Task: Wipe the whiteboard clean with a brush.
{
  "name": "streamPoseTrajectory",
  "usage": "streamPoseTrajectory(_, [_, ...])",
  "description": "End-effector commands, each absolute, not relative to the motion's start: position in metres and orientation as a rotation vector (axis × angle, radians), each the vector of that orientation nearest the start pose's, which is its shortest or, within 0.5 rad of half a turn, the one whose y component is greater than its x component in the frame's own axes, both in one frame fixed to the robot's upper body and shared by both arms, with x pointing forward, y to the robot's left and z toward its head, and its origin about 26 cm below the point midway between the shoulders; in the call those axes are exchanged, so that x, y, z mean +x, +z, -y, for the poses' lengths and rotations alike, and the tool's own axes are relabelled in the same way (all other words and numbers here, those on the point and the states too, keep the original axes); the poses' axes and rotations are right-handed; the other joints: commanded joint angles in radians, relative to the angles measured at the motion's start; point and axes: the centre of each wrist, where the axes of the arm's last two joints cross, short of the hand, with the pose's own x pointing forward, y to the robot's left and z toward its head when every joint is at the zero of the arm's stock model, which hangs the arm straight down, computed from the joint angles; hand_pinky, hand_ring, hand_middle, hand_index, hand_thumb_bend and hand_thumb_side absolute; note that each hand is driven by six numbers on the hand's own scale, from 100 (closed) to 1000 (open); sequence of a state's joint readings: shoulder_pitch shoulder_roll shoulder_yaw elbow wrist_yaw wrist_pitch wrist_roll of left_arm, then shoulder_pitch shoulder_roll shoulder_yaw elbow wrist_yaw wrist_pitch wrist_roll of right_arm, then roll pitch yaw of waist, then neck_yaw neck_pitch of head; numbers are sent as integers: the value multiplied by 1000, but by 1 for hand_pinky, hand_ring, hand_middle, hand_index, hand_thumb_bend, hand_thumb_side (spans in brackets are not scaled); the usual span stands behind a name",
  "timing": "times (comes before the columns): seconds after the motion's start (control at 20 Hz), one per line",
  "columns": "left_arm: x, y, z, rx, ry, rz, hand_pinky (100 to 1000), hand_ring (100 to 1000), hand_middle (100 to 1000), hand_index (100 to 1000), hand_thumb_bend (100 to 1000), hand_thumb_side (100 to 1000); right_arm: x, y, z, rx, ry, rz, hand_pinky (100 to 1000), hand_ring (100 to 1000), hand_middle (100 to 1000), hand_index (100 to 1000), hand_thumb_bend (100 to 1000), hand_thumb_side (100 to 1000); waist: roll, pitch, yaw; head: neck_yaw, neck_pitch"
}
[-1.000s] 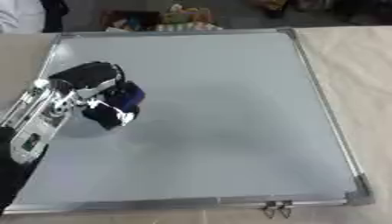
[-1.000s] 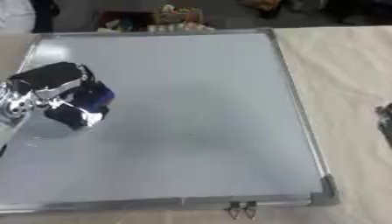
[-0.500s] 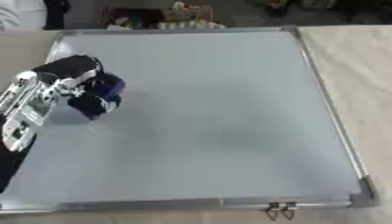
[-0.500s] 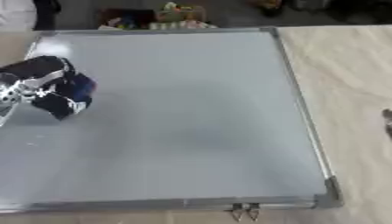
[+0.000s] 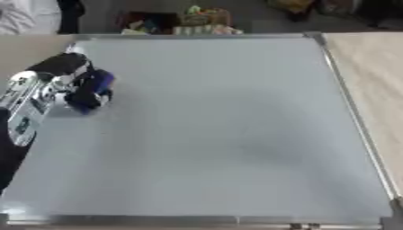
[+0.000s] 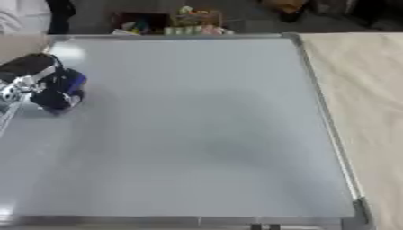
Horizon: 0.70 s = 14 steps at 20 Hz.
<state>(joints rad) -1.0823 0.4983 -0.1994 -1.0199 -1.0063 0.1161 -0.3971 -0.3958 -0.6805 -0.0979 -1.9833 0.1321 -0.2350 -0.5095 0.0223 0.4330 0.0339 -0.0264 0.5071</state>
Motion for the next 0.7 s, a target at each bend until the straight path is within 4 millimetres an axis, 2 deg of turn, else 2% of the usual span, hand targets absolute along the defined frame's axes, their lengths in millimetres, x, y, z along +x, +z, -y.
streamPoseTrajectory(0.05, [474, 309, -275, 1293, -1221, 1338, 324, 445, 422, 158, 187, 371, 293, 288, 320, 970, -194, -3233, 839, 816, 823, 883, 100, 1000, -3, -16, -5, 19, -24])
streamPoseTrajectory(0.4, [476, 319, -290, 1335, -1122, 1330, 322, 443, 419, 159, 181, 368, 293, 290, 319, 963, -191, -3224, 840, 816, 823, 883, 100, 1000, -5, 5, -26, 41, -51])
streamPoseTrajectory(0.7, [477, 331, -297, 1378, -1089, 1311, 326, 447, 423, 160, 183, 363, 293, 291, 319, 963, -190, -3222, 840, 817, 823, 884, 100, 1000, -2, 14, -36, 44, -51])
